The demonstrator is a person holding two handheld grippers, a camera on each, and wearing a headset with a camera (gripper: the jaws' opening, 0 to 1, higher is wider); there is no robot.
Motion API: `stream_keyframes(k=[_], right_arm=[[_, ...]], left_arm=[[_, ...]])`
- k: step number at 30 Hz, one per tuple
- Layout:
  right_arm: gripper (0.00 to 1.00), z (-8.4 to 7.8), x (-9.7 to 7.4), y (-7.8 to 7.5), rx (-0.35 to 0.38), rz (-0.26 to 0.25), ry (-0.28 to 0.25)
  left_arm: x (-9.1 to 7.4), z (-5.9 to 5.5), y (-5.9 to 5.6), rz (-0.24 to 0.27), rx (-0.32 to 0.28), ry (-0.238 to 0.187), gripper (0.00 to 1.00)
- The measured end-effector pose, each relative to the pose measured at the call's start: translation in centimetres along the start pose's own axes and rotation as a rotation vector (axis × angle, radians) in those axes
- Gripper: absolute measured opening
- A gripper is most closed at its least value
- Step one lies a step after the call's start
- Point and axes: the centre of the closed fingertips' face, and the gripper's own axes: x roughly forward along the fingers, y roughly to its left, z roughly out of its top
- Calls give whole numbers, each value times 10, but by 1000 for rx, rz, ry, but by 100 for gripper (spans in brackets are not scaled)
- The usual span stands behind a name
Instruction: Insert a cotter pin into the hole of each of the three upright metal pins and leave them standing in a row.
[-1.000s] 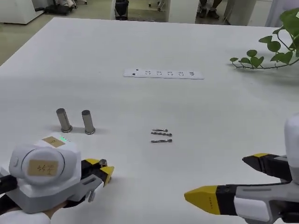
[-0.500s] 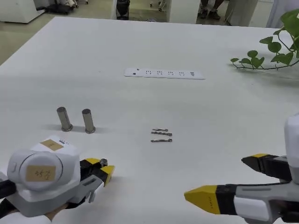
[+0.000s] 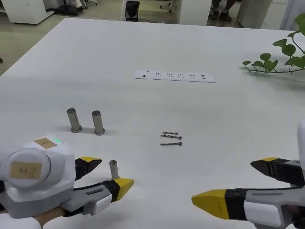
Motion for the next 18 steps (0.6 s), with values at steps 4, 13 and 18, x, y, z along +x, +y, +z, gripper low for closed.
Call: stream_keyframes(k=[4,13,18], right_arm=[[95,0,0,-1,2,-2,1],[95,3,-1,-1,-2,-8,1],[95,8,0,-2,-11,-13,1]], left_arm=[[-6,7,2,-25,-13,-39,70],[-19,14,-2,-76,-33,-60,99],[-26,21,3,-50,-3,-76,99]])
